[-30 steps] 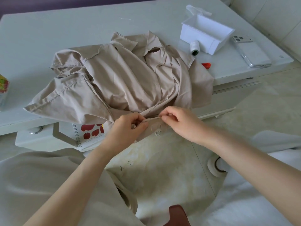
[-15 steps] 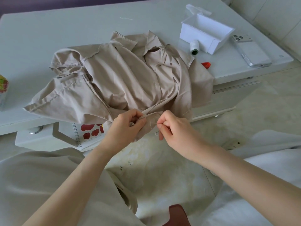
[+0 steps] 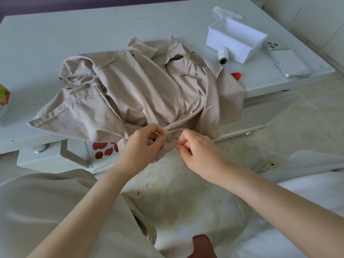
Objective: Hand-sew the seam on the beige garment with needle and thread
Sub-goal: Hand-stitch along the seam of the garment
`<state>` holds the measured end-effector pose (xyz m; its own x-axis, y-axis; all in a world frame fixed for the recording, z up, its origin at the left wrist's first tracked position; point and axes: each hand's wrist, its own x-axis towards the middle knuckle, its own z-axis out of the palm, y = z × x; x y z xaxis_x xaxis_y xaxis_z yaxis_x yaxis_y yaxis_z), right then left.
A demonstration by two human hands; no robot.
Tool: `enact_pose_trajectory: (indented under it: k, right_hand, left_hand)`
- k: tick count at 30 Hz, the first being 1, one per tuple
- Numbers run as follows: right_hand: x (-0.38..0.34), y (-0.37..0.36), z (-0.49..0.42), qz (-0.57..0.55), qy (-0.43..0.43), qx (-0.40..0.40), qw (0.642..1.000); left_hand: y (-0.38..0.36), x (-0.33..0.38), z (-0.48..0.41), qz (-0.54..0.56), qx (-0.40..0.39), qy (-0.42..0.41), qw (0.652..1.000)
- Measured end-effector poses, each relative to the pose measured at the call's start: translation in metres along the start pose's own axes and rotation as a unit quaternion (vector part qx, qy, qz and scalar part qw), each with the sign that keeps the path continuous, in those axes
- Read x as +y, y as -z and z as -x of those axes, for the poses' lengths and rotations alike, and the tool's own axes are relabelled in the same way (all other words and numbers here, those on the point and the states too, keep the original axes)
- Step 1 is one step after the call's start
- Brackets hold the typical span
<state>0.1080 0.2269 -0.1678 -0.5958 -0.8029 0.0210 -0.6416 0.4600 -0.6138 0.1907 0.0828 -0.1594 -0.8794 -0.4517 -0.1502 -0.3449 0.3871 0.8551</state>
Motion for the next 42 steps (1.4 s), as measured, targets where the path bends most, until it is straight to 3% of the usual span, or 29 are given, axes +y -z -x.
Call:
enact_pose_trajectory:
  k: [7,13,16,23,35,42]
  right_hand:
    - [-0.013,-0.001,-0.003,-0.044,-0.065,-0.011,0.997]
    - [-0.023,-0.001,-0.003,-0.166,-0.133,0.0,0.977]
    - [-0.024,-0.003,0.0,-0.201,-0.128,-0.007,0.971]
    - [-0.025,-0.004,0.012,-0.171,-0.073,-0.03,0.982]
    - [-0.026,-0.005,0.006,-0.162,-0.11,0.009,0.981]
    - [-0.013,-0.01,0.02,-0.051,-0.031,-0.072,0.996]
  left_hand:
    - [-0.004,0.002,0.006,0.0,0.002,-0.052,0.999]
    - [-0.007,-0.001,0.004,0.003,0.013,-0.057,0.998]
    - [-0.006,-0.003,0.005,0.005,0.03,-0.063,0.998]
    - [-0.003,-0.002,0.003,0.017,0.063,-0.058,0.996]
    - [-0.007,0.005,0.006,0.048,0.025,-0.028,0.998]
    - [-0.001,0.0,-0.002,0.065,0.094,0.008,0.993]
